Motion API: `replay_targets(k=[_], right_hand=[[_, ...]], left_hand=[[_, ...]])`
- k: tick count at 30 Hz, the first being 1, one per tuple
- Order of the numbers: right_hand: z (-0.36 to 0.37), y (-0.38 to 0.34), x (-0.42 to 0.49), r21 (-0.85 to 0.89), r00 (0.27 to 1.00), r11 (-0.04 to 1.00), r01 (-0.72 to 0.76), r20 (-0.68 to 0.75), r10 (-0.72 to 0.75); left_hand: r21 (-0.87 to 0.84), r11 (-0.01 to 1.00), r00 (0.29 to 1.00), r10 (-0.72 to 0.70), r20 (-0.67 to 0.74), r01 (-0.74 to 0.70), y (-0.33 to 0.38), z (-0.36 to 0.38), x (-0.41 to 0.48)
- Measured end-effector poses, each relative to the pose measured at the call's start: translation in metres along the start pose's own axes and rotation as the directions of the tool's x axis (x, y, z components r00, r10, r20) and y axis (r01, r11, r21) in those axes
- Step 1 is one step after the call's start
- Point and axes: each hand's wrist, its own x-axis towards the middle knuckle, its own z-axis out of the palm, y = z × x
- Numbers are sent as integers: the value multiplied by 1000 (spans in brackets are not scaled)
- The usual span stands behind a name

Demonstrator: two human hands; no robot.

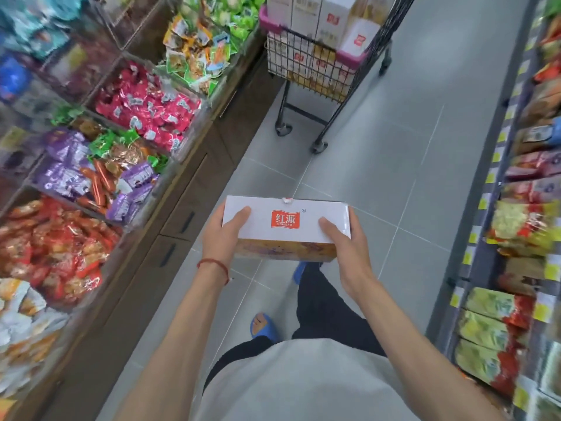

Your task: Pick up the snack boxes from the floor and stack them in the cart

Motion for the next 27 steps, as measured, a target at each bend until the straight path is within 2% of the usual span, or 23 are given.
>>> replay_targets(k=[10, 16, 22, 25, 27], right_hand=[[-51, -130, 150, 34, 998, 999, 36, -62, -33], [-55, -186, 237, 0, 992, 999, 47, -116, -47], [-45, -243, 337, -6, 978, 998, 61, -202, -61], [-43, -267, 376, -31, 973, 998, 57, -223, -62], [-41, -285, 395, -41, 972, 997, 58, -225, -66]], left_hand=[[76, 997, 1000, 3, 29, -5, 127, 140, 107], [120, 992, 999, 29, 45, -34, 198, 190, 173], [210, 971, 993, 119, -7, -115, 262, 235, 256], [280, 954, 993, 115, -26, -104, 290, 248, 290], [266, 959, 991, 119, -54, -101, 308, 259, 305]])
